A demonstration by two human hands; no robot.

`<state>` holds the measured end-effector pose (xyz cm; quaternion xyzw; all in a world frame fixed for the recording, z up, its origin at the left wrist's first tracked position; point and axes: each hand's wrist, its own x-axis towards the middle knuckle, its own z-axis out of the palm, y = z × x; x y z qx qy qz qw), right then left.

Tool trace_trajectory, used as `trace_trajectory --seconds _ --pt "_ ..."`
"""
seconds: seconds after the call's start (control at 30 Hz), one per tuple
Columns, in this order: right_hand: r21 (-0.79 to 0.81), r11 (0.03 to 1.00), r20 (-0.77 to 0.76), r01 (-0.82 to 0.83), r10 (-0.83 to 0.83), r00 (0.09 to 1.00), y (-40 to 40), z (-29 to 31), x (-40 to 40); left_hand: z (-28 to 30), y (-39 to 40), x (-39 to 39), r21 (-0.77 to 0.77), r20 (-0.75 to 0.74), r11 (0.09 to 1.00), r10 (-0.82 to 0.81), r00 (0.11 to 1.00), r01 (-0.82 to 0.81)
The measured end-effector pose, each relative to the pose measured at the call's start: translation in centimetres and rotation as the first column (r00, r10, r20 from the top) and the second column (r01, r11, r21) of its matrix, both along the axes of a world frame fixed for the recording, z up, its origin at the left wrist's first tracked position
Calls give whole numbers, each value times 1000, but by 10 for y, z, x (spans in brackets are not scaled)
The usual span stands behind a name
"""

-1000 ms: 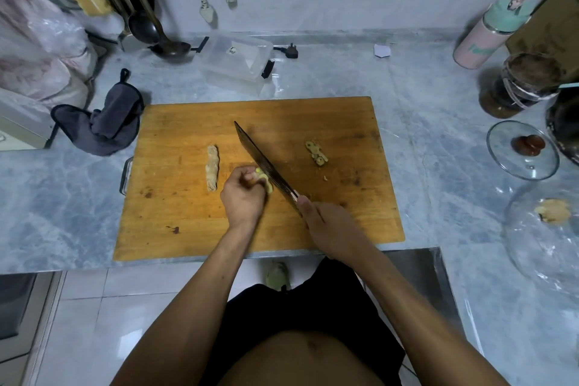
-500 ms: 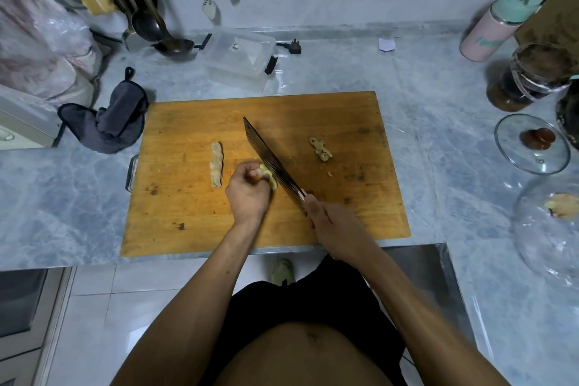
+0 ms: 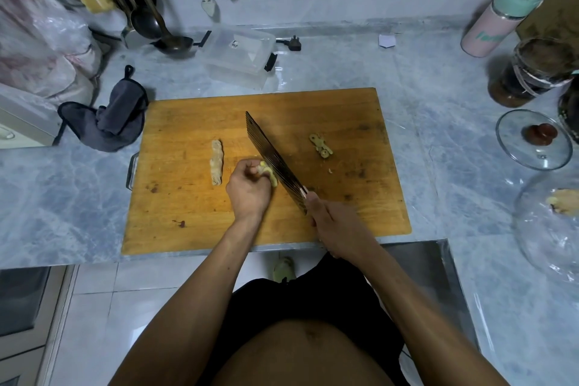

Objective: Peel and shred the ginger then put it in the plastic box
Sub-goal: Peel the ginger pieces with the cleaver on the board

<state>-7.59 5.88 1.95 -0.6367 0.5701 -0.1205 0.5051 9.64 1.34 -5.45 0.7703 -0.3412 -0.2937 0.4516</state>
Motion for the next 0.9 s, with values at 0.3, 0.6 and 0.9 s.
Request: trace_trajectory --seconds 0.3,0.6,0.9 --pt "17 1000 4 -11 11 1000 -6 -3 5 1 0 0 21 26 1000 -9 1000 9" --pt "68 998 36 -13 11 999 -19 -7 11 2 0 -2 31 36 999 35 999 -36" --pt "58 998 2 -16 16 1000 -23 -10 19 3 -3 -5 44 16 996 74 997 -75"
